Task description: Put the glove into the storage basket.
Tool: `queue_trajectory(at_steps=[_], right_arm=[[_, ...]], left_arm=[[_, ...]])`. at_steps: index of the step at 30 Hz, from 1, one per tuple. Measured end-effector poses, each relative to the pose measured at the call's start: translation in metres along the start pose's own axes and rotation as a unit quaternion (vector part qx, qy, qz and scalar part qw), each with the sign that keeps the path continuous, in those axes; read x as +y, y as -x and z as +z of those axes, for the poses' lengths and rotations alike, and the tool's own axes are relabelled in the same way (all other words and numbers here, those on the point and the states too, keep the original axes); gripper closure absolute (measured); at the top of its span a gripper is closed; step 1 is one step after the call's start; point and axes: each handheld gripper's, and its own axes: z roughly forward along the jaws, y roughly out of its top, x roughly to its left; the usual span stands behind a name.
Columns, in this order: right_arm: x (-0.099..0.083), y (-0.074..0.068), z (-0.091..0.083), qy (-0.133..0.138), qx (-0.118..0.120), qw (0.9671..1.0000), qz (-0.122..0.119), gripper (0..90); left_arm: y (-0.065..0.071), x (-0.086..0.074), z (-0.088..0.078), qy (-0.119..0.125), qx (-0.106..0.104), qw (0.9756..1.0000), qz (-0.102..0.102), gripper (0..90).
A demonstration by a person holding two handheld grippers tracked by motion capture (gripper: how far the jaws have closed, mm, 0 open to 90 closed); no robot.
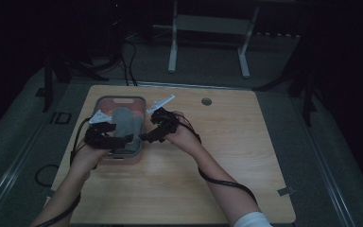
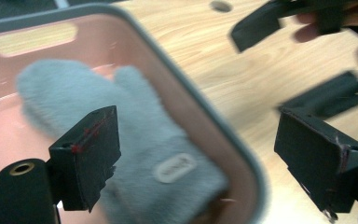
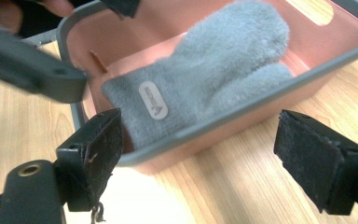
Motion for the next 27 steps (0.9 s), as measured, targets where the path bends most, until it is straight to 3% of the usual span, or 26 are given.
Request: queue_trajectory(at_steps=[5, 8, 11, 16, 17, 23, 24, 27], right_arm=[[-0.013, -0.006, -0.011, 0.010, 0.000, 0.9999, -0.007, 15.6], [-0.021, -0.009, -0.018, 0.013, -0.001, 0.9999, -0.010, 15.6], [-0.029, -0.012, -0.022, 0.013, -0.002, 0.9998, -0.017, 15.5], [-0.041, -0.014, -0.027, 0.009, -0.001, 0.9998, -0.020, 15.5], [-0.047, -0.013, -0.029, 0.007, 0.000, 0.9998, -0.018, 15.5], [-0.060, -0.012, -0.032, 0.002, -0.001, 0.9998, -0.018, 15.4], [-0.070, -0.011, -0.033, -0.001, -0.002, 0.9999, -0.014, 14.6], [-0.080, -0.009, -0.035, 0.004, -0.002, 1.0000, -0.009, 14.6]], left_arm=[[0.028, -0.005, -0.011, 0.022, -0.040, 0.9985, 0.030, 14.8], [0.037, -0.008, -0.012, 0.027, -0.055, 0.9973, 0.040, 14.8], [0.053, -0.016, -0.010, 0.026, -0.078, 0.9950, 0.056, 14.8], [0.066, -0.023, -0.006, 0.030, -0.099, 0.9925, 0.066, 14.8], [0.071, -0.028, -0.003, 0.031, -0.112, 0.9906, 0.072, 14.8], [0.080, -0.036, 0.009, 0.018, -0.141, 0.9866, 0.080, 14.8], [0.089, -0.042, 0.017, 0.005, -0.153, 0.9826, 0.105, 14.8], [0.097, -0.047, 0.027, -0.010, -0.164, 0.9801, 0.111, 14.8]])
